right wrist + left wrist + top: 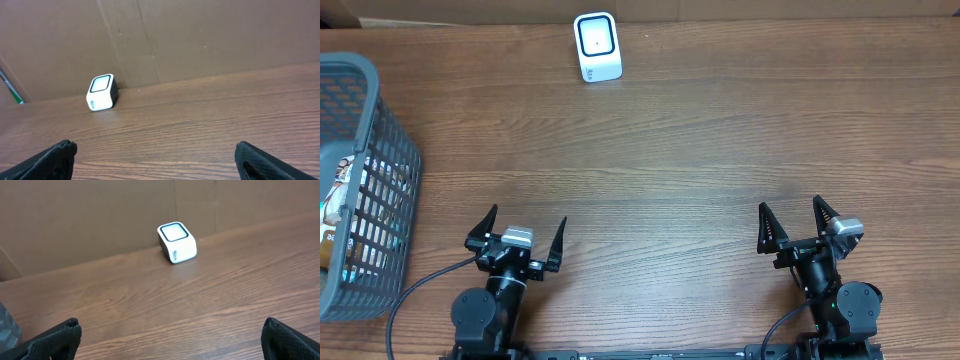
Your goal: Scan the item barcode
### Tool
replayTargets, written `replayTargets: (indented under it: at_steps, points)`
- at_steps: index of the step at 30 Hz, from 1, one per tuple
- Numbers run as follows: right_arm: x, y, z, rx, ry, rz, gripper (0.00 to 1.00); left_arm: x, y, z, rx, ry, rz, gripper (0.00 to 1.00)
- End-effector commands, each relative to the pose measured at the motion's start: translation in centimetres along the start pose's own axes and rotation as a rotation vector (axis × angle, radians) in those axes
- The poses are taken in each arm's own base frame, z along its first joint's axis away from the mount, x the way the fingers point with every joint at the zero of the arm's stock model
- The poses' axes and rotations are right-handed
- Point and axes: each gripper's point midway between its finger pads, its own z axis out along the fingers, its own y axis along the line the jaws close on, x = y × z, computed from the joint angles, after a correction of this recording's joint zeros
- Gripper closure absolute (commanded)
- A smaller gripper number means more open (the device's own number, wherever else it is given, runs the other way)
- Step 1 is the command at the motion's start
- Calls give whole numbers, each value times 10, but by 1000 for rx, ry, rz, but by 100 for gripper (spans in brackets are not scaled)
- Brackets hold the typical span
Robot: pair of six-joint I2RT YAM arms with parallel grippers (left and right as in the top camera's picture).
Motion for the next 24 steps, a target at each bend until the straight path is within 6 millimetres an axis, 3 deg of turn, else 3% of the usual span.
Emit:
replayTargets:
  at_steps: [1,13,24]
  points:
    - [4,-3,1,10,7,12,0,-26,2,-6,8,-11,-13,0]
    - [4,-3,1,10,7,12,0,-56,1,3,53,67,-81,0]
    - [4,-3,1,10,7,12,0,-72,-1,16,114,251,-114,0]
